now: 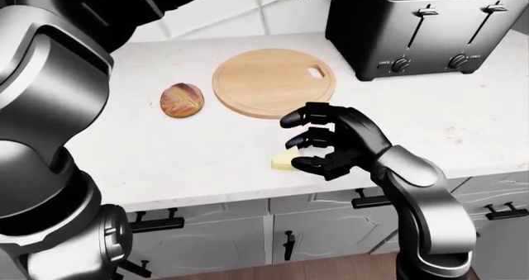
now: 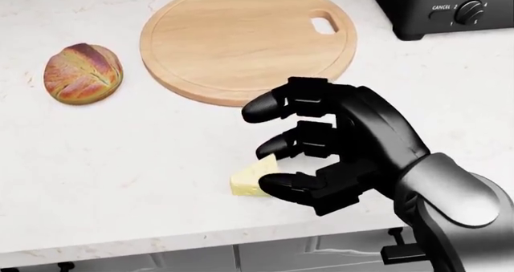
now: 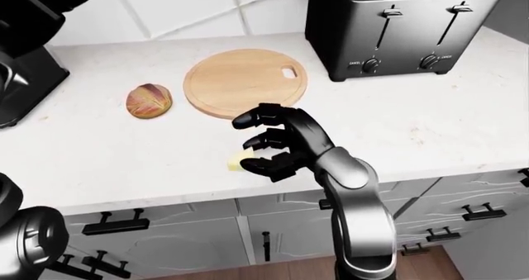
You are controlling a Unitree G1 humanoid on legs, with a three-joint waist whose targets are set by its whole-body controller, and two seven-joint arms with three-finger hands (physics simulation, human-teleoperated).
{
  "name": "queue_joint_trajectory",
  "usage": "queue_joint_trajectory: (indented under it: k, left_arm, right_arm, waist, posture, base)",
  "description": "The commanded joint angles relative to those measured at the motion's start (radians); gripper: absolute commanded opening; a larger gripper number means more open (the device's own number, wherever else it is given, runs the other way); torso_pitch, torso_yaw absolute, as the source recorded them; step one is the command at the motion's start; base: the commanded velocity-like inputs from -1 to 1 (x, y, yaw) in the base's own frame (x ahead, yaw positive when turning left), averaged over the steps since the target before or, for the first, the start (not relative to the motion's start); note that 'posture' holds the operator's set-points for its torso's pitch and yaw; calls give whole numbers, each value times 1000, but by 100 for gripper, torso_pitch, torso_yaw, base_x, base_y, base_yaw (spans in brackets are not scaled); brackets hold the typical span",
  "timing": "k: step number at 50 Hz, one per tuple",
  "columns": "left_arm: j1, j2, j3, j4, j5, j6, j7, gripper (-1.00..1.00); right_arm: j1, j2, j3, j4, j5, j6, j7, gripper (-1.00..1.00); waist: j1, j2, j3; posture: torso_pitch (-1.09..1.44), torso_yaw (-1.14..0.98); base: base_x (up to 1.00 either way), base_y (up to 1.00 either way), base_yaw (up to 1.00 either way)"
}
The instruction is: Place the bread and cheese on the cutting board.
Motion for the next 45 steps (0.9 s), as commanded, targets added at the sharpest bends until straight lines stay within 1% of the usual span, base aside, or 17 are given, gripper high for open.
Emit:
queue_joint_trajectory:
  k: [1, 13, 20, 23, 29, 31, 32, 38, 40, 41, 43, 45]
  left_arm:
    - [-30, 12, 14, -14, 2, -24, -2, 100]
    - [-24, 1, 10, -12, 20, -27, -15, 100]
    - [-23, 4, 13, -14, 17, -27, -16, 100]
    - [-22, 4, 12, -10, 21, -29, -20, 100]
    - [-21, 2, 12, -15, 21, -27, -19, 100]
    - [-20, 0, 11, -15, 23, -28, -20, 100]
    - [-19, -1, 10, -17, 23, -27, -19, 100]
    - [-21, -2, 10, -19, 21, -24, -18, 100]
    - [-21, -1, 10, -17, 24, -26, -21, 100]
    - [-22, -1, 10, -16, 25, -26, -22, 100]
    - [-21, -2, 9, -17, 26, -26, -23, 100]
    - [-25, -2, 12, -17, 22, -22, -19, 100]
  right_arm:
    - [-26, -3, -3, -33, -6, -15, 4, -1]
    - [-31, -9, 29, -37, -73, -11, 37, 4]
    - [-37, -6, 46, -54, -121, 2, 61, 2]
    - [-50, -20, 82, -69, -172, 22, 76, 0]
    - [-55, -17, 120, -69, -278, 20, 128, -3]
    - [-61, -16, 135, -72, -319, 26, 149, 0]
    - [-56, -28, 155, -58, -355, 14, 157, 1]
    - [-53, 10, 170, -40, -493, -20, 242, 3]
    - [-64, 16, 173, -35, -547, -33, 266, -2]
    - [-70, 13, 183, -32, -587, -35, 281, -15]
    - [-80, 42, 183, -36, -628, -38, 314, -28]
    - [-86, 60, 171, -30, -664, -56, 337, -89]
  waist:
    - [0, 2, -24]
    - [0, 2, -24]
    - [-1, 3, -23]
    - [-1, 4, -22]
    - [-2, 5, -21]
    - [-2, 5, -21]
    - [-2, 5, -21]
    - [-3, 9, -21]
    - [-3, 10, -20]
    - [-4, 10, -20]
    - [-4, 12, -21]
    - [-5, 14, -20]
  posture:
    - [0, 0]
    - [0, 0]
    - [0, 0]
    - [0, 0]
    - [0, 0]
    - [0, 0]
    - [0, 0]
    - [0, 0]
    - [0, 0]
    - [0, 0]
    - [0, 0]
    - [0, 0]
  base:
    - [0, 0, 0]
    - [0, 0, 0]
    - [0, 0, 0]
    - [0, 0, 0]
    - [0, 0, 0]
    - [0, 0, 0]
    - [0, 0, 0]
    - [0, 0, 0]
    - [0, 0, 0]
    - [0, 0, 0]
    - [0, 0, 0]
    - [0, 0, 0]
